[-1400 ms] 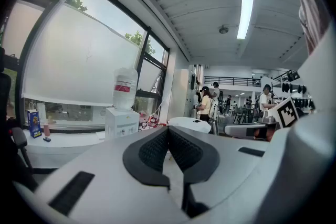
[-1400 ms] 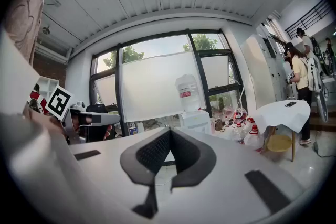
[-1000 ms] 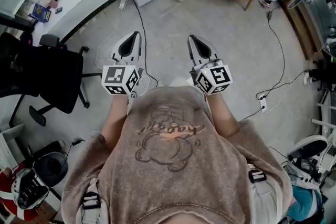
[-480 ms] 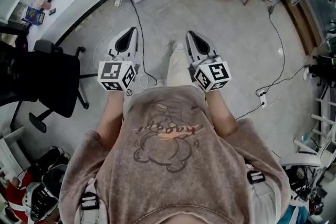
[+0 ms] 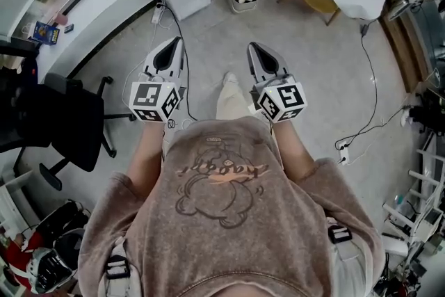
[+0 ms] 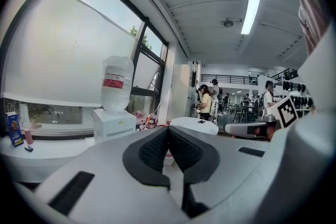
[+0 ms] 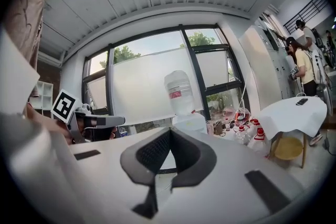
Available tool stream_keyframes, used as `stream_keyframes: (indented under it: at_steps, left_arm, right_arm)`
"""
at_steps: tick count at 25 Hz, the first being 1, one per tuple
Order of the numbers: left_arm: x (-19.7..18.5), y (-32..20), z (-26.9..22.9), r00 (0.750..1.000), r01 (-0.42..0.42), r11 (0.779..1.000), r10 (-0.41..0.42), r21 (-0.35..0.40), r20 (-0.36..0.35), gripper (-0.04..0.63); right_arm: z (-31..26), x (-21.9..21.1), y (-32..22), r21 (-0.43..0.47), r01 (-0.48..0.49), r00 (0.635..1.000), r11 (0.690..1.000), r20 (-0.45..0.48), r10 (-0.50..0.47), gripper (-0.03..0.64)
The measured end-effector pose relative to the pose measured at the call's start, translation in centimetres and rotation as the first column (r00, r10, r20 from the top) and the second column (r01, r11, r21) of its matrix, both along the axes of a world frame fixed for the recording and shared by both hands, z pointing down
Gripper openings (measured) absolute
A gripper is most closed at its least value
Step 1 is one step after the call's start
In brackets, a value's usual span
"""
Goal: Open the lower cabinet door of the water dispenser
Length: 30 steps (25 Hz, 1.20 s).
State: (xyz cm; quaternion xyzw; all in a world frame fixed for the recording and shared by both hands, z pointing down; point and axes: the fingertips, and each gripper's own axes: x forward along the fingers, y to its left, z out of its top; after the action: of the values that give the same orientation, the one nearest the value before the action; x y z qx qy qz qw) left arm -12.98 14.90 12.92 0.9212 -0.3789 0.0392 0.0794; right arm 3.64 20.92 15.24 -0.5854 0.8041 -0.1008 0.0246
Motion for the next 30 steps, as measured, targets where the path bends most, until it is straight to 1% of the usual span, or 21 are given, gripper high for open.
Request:
stream_keyframes:
  at_steps: [7, 16, 23, 30]
  left_arm:
    - [4.8, -8.1, -1.4, 0.998, 0.059, 0.998, -0.059, 0.002, -0.008, 0.012]
    - [9.5, -15.1, -1.0, 0.991, 0.131, 0.991, -0.131, -0.001, 0.003, 0.013]
    - [11.1, -18.7, -0.4, 0.985, 0.173, 0.985, -0.173, 0.003, 0.023, 0.012]
    - [10.7, -21.5, 0.3, 0.982, 0.189, 0.982, -0.189, -0.006, 0.027, 0.014]
  right_arm:
    - [-0.9, 4.4, -9.1, -0.009, 0.077, 0.997, 0.997, -0.016, -0.077, 0.005]
    - [-0.2, 8.8, -17.5, -0.034, 0.160, 0.987, 0.987, -0.012, -0.160, 0.005]
    - [0.7, 10.4, -21.9, -0.046, 0.203, 0.979, 0.978, -0.014, -0.204, 0.005]
    - [1.8, 9.7, -25.1, -0.070, 0.222, 0.975, 0.973, -0.012, -0.223, 0.005]
